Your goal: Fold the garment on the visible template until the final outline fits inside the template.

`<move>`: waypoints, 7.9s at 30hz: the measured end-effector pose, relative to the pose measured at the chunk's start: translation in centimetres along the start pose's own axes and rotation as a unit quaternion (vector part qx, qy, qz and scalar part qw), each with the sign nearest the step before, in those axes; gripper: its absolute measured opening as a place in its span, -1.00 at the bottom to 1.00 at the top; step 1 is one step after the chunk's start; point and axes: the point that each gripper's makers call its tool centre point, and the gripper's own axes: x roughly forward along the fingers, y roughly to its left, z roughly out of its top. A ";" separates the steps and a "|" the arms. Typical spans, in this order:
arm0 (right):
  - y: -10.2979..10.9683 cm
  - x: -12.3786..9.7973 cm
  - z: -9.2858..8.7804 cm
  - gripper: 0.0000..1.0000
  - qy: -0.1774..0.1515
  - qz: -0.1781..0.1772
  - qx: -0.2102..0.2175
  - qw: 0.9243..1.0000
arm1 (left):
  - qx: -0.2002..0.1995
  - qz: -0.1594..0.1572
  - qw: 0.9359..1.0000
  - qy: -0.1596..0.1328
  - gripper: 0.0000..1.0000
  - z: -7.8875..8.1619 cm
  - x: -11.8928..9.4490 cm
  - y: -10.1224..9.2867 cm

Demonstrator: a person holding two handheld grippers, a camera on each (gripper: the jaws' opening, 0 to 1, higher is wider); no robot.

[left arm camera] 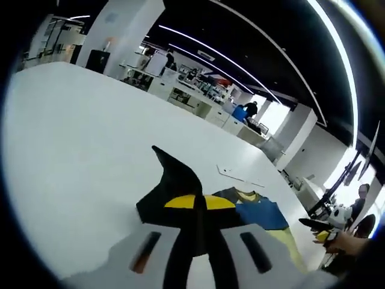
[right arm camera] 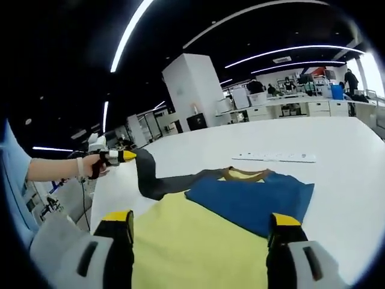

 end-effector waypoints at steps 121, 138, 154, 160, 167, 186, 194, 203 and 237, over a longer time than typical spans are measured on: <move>-3.9 -6.5 -6.1 0.93 0.004 -0.041 0.085 0.996 | 0.119 -0.325 0.917 0.200 0.45 -21.1 16.7 -30.9; -3.6 -6.6 -5.7 0.99 0.022 -0.034 0.052 0.998 | 0.158 -0.306 0.918 0.197 0.53 -19.8 12.0 -25.8; -2.9 -7.0 -6.6 0.99 0.046 -0.033 0.021 0.998 | 0.185 -0.246 0.933 0.184 0.54 -17.2 5.4 -17.8; -2.6 -7.0 -6.1 0.99 0.040 -0.033 0.020 0.998 | 0.177 -0.222 0.943 0.173 0.54 -16.0 3.4 -15.6; -2.4 -6.9 -5.9 0.99 0.047 -0.031 0.010 0.998 | 0.164 -0.200 0.952 0.165 0.53 -15.4 1.1 -13.6; -1.3 -8.8 -8.9 0.89 0.102 -0.034 -0.040 0.993 | 0.159 -0.162 0.955 0.189 0.49 -17.4 -4.2 -8.8; -1.6 -10.4 -10.3 0.85 0.104 -0.052 -0.027 0.993 | 0.152 -0.148 0.956 0.201 0.48 -18.9 -6.6 -7.2; -1.4 -12.6 -11.4 0.68 0.106 -0.064 -0.019 0.992 | 0.162 -0.156 0.944 0.241 0.44 -21.0 -8.6 -6.8; 0.8 -15.9 -17.1 -0.41 0.163 -0.054 0.028 0.985 | 0.094 -0.155 0.927 0.328 -0.45 -25.8 -13.5 -6.7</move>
